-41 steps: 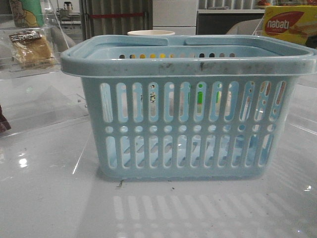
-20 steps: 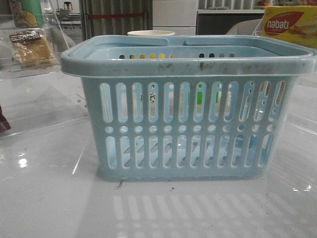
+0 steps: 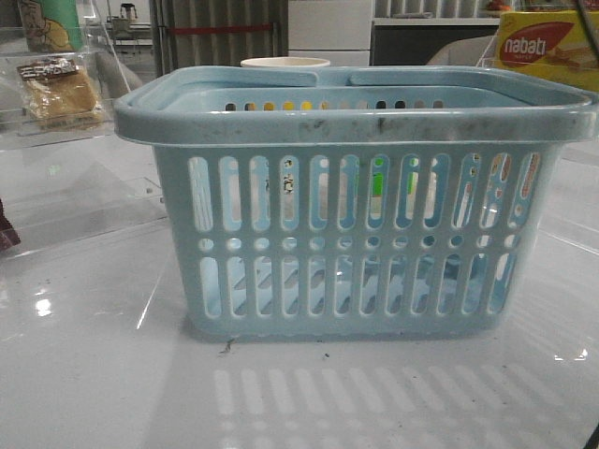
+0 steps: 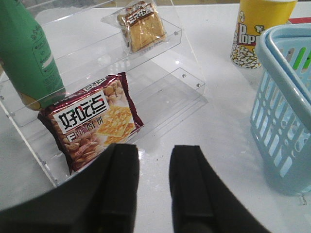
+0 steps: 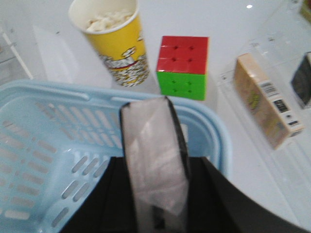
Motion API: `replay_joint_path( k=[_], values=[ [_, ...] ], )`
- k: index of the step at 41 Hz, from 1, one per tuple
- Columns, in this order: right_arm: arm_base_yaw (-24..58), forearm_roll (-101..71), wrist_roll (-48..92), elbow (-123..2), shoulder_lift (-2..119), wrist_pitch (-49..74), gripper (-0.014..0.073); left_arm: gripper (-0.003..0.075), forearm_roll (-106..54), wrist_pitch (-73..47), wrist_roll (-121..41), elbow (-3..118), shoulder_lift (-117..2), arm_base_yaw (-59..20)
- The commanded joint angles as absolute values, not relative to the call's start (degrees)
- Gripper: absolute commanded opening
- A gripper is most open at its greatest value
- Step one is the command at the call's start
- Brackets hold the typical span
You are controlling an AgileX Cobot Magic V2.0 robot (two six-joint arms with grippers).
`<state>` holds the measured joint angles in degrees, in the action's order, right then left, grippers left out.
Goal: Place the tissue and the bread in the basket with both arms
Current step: 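Carry the tissue pack with the right gripper over the basket, then lower the tissue pack into the basket and open the right gripper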
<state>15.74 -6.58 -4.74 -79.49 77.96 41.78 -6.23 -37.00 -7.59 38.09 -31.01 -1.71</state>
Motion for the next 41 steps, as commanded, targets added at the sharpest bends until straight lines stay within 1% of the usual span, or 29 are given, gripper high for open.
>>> replay_joint_path(
  k=[1,7,17,20,22,25,27,29,35,41],
  values=[
    [18.9,-7.3,-4.5,-81.2,78.3,38.5,0.0196,0.0254,-6.6,-32.1,-7.3,39.6,-31.6,-1.8],
    [22.7,-7.3,-4.5,-81.1,82.9,40.0,0.0196,0.0254,-6.6,-31.9,-7.3,39.6,-31.6,-1.8],
    [23.7,-7.3,-4.0,-81.1,91.7,42.4,0.0202,0.0254,-6.6,-31.9,-7.3,39.6,-31.6,-1.8],
    [23.7,-7.3,-3.8,-81.1,93.7,43.0,0.0249,0.0254,-6.6,-31.9,-7.3,39.6,-31.6,-1.8],
    [23.7,-7.3,-3.8,-81.1,94.8,43.2,0.0317,0.0254,-6.6,-31.9,-7.3,39.6,-31.6,-1.8],
    [23.7,-6.7,-3.2,-81.2,95.6,42.8,0.0444,0.0254,-6.6,-31.9,-7.3,39.6,-31.6,-1.8],
    [23.7,-6.0,-2.2,-81.2,95.6,42.3,0.0503,0.0254,-6.6,-31.9,-7.3,39.6,-31.6,-1.8],
    [23.7,-5.4,-1.4,-81.3,95.3,42.1,0.0534,0.0254,-6.6,-31.9,-7.3,39.6,-31.6,-1.8],
    [23.7,-4.7,0.0,-81.4,92.0,42.3,0.054,0.0254,-6.6,-31.9,-7.3,39.6,-31.6,-1.8],
    [23.8,-4.6,0.7,-80.6,85.4,43.6,0.054,0.0254,-6.6,-31.9,-7.3,39.6,-31.6,-1.8]
  ],
)
